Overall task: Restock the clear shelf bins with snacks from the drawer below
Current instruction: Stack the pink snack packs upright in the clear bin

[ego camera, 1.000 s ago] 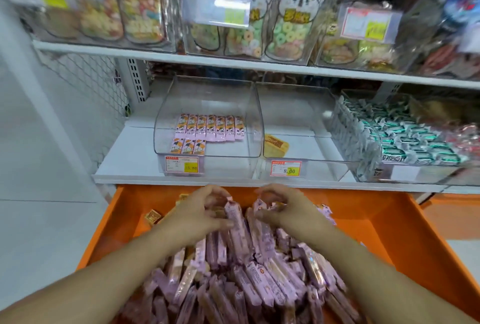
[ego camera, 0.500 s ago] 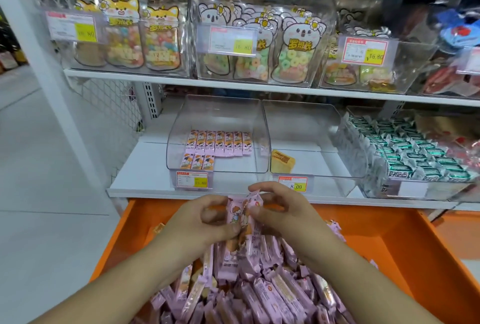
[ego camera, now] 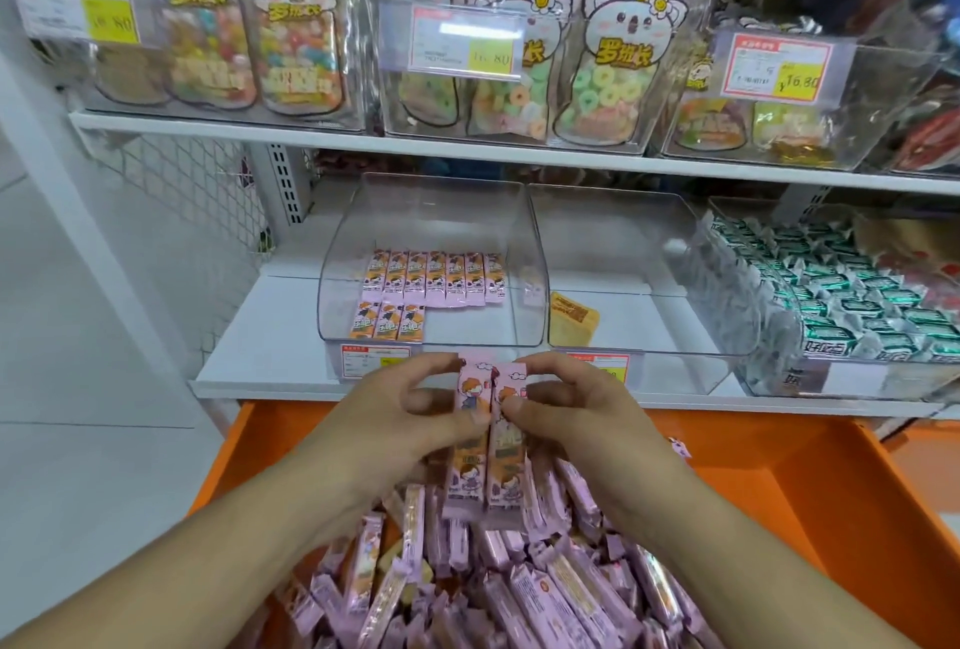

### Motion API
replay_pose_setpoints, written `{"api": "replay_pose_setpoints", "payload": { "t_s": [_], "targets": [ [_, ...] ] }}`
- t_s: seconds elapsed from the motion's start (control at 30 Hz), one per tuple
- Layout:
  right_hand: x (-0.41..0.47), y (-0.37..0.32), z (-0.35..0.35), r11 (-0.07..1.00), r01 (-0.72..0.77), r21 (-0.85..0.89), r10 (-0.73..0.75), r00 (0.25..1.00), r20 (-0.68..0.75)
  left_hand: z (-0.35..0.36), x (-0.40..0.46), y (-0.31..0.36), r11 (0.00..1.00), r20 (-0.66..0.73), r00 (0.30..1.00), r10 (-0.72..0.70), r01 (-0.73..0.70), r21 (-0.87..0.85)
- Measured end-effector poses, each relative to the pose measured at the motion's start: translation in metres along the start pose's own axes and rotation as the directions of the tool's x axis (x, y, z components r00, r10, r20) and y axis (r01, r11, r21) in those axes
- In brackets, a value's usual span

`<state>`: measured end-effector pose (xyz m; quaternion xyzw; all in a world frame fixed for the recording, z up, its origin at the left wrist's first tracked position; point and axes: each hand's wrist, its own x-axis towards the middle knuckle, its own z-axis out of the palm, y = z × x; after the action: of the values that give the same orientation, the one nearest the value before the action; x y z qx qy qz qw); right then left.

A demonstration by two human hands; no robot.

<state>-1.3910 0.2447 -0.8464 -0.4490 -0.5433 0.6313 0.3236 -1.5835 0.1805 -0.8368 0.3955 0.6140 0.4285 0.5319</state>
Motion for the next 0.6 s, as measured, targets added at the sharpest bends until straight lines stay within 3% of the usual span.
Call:
{"api": "replay_pose_setpoints", "payload": {
  "t_s": [0.17, 0.3, 0.47, 0.53, 0.6],
  "targets": [
    [-0.001, -0.008, 0.006, 0.988, 0.041, -0.146, -0.03, 0.997, 0.073, 0.003, -0.005, 0.005, 0.987, 0.002, 0.999, 0.034, -0.034, 0.158],
    [0.002, -0.014, 0.008, 0.903, 0.193, -0.384, -0.145, 0.978, 0.149, 0.001, -0.006, 0.011, 0.974, 0.023, 0.999, 0.045, -0.049, 0.221],
    [0.026, -0.031, 0.016, 0.868, 0.276, -0.412, -0.285, 0.958, 0.041, -0.016, 0.008, 0.023, 0.942, 0.001, 0.99, 0.139, -0.133, 0.308],
    [0.046, -0.048, 0.018, 0.852, 0.292, -0.434, -0.327, 0.945, -0.005, -0.035, 0.017, 0.026, 0.86, -0.023, 0.977, 0.211, -0.175, 0.48],
    [0.073, -0.067, 0.02, 0.856, 0.301, -0.42, -0.335, 0.942, -0.008, -0.055, 0.026, 0.023, 0.685, -0.017, 0.962, 0.271, -0.181, 0.706]
  ]
}}
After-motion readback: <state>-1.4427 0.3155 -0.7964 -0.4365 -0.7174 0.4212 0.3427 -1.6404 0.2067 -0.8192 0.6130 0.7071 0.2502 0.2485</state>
